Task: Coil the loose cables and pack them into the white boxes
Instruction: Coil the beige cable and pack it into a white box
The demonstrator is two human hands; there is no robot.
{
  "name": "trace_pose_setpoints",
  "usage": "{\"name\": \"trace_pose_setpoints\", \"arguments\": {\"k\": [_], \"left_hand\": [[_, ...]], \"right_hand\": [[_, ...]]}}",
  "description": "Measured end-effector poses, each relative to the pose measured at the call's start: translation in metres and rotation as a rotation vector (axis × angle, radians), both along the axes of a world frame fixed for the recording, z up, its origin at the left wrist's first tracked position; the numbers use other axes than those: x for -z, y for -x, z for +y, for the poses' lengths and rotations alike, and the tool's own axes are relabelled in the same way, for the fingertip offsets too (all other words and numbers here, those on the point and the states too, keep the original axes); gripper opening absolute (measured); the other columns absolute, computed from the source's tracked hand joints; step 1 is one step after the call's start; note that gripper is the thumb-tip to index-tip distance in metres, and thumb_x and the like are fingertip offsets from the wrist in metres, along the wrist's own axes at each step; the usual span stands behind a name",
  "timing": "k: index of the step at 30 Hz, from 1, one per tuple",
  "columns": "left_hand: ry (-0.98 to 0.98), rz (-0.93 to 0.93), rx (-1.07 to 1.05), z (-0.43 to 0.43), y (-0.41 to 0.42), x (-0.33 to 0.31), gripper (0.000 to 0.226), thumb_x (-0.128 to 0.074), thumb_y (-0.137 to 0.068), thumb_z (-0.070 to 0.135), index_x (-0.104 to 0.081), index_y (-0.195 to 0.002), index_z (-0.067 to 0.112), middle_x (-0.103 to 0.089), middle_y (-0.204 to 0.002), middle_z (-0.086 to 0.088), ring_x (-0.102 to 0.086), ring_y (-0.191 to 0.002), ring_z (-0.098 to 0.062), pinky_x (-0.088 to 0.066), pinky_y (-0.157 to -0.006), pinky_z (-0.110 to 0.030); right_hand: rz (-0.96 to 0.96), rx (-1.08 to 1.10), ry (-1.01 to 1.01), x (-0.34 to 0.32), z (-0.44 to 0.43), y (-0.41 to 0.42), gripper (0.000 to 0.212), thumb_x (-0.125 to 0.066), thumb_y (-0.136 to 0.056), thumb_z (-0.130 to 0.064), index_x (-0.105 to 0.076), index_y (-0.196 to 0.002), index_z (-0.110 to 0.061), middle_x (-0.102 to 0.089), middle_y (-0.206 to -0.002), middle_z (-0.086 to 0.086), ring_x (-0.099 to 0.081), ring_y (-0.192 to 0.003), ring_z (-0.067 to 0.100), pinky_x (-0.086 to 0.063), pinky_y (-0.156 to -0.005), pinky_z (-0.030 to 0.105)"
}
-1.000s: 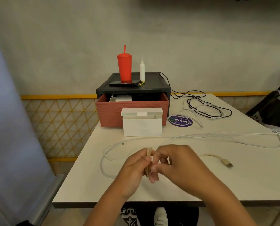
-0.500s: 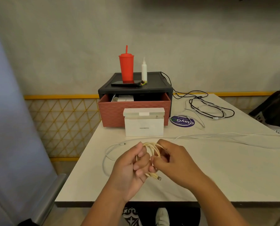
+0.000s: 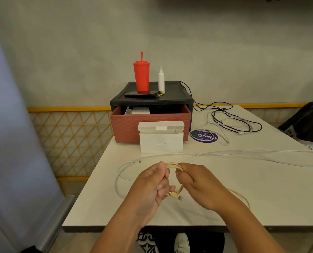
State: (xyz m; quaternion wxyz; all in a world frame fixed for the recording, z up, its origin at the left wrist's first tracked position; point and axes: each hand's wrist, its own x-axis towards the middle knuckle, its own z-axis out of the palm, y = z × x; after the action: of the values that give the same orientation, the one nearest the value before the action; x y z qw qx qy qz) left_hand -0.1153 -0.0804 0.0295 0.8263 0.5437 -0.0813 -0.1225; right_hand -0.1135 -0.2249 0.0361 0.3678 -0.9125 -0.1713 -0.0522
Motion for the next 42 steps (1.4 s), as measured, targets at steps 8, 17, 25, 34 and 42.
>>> {"name": "trace_pose_setpoints", "arguments": {"k": [8, 17, 25, 34, 42], "left_hand": [[0.042, 0.033, -0.112, -0.002, -0.003, -0.006, 0.034, -0.049, -0.087, 0.033, -0.046, -0.064, 0.008, -0.025, -0.042, 0.006, -0.021, -0.035, -0.004, -0.026, -0.037, -0.016], [0.052, 0.108, -0.093, 0.0, -0.003, -0.01, 0.034, -0.048, -0.086, 0.033, -0.042, -0.062, 0.011, -0.021, -0.047, 0.006, -0.016, -0.035, -0.004, -0.018, -0.035, -0.016], [0.38, 0.228, -0.048, 0.002, -0.001, -0.013, 0.029, -0.051, -0.078, 0.029, -0.061, -0.067, 0.004, -0.021, -0.042, 0.007, -0.019, -0.029, -0.003, -0.018, -0.031, -0.015], [0.449, 0.091, -0.003, 0.013, -0.006, -0.003, 0.041, -0.041, -0.084, 0.02, -0.058, -0.113, -0.004, -0.035, -0.05, 0.005, -0.032, -0.038, -0.004, -0.04, -0.045, -0.019], [0.147, -0.157, -0.05, 0.014, -0.008, 0.006, 0.04, -0.054, -0.082, 0.015, -0.052, -0.122, 0.009, -0.057, -0.061, 0.0, -0.046, -0.05, -0.008, -0.045, -0.064, -0.021]], "right_hand": [[0.091, -0.097, -0.288, 0.006, 0.004, 0.002, 0.029, -0.048, -0.096, -0.021, -0.053, -0.067, -0.022, -0.052, -0.05, -0.009, -0.047, -0.055, 0.006, -0.038, -0.061, 0.024], [0.046, -0.025, -0.389, 0.004, 0.003, 0.003, 0.015, -0.054, -0.092, -0.02, -0.062, -0.08, -0.019, -0.056, -0.05, -0.007, -0.049, -0.052, 0.004, -0.039, -0.058, 0.018], [-0.042, 0.137, -0.377, 0.007, 0.0, 0.002, 0.026, -0.05, -0.094, -0.017, -0.061, -0.077, -0.034, -0.052, -0.046, -0.023, -0.048, -0.051, -0.005, -0.034, -0.057, 0.008], [0.034, -0.074, 0.192, 0.021, 0.014, 0.02, 0.025, -0.039, -0.098, -0.027, -0.054, -0.119, -0.026, -0.043, -0.063, -0.013, -0.039, -0.057, 0.001, -0.03, -0.054, 0.013], [0.113, -0.194, 0.252, 0.004, 0.017, 0.039, 0.017, -0.042, -0.096, -0.029, -0.056, -0.093, -0.019, -0.044, -0.068, -0.007, -0.042, -0.061, 0.009, -0.034, -0.058, 0.025]]}}
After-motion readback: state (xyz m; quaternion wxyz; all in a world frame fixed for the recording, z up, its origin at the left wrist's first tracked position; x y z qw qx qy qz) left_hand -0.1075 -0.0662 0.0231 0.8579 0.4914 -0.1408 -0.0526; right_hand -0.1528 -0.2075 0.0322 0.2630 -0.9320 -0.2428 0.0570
